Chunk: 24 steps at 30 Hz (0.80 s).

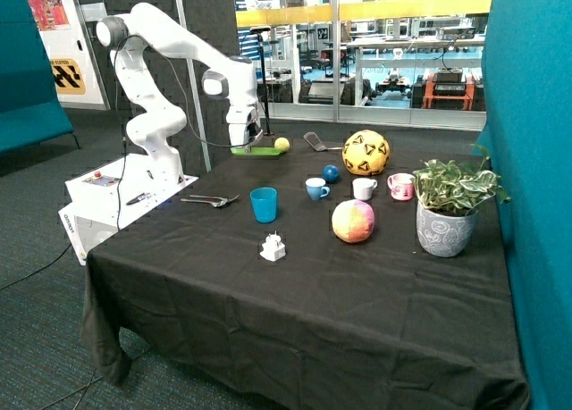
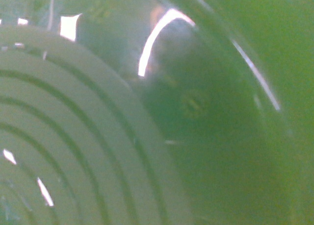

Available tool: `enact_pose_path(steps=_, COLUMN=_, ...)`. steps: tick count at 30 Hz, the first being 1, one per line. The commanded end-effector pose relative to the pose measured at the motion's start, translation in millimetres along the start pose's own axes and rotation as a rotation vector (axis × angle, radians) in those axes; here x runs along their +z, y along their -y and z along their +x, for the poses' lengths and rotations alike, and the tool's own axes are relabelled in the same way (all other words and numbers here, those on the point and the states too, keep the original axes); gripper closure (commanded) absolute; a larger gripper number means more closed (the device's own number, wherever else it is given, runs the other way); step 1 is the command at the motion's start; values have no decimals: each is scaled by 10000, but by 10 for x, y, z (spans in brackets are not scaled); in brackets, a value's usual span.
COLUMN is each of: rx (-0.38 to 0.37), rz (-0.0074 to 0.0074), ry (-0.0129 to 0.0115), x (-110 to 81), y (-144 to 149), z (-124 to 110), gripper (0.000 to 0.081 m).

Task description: Set the table

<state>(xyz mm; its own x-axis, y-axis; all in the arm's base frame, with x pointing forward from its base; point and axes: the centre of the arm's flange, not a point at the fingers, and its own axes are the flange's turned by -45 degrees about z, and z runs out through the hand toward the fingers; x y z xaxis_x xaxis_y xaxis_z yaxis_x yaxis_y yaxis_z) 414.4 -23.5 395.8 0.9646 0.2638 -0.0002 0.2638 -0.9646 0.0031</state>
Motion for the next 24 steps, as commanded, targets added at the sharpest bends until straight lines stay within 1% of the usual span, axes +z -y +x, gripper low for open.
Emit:
enact_pose_path(steps=1, rx=-201, rz=31, ry=-3, x=15, y=-112, z=-317, gripper=808)
enact_pose_path(steps=3, rx=-386, rz=31, ry=-3, x=29, y=-142, z=-375, gripper=808)
enact_pose_path(steps=11, rx=-618, rz=31, ry=-3, x=57, y=-236, z=-509, gripper=808)
enact_pose_path(steps=18, rx=-633, rz=31, ry=-3, x=93, y=-361, z=-604, gripper=808)
enact_pose_path(steps=24, rx=-627, rz=31, ry=-3, x=132, y=-453, z=-617, gripper=808)
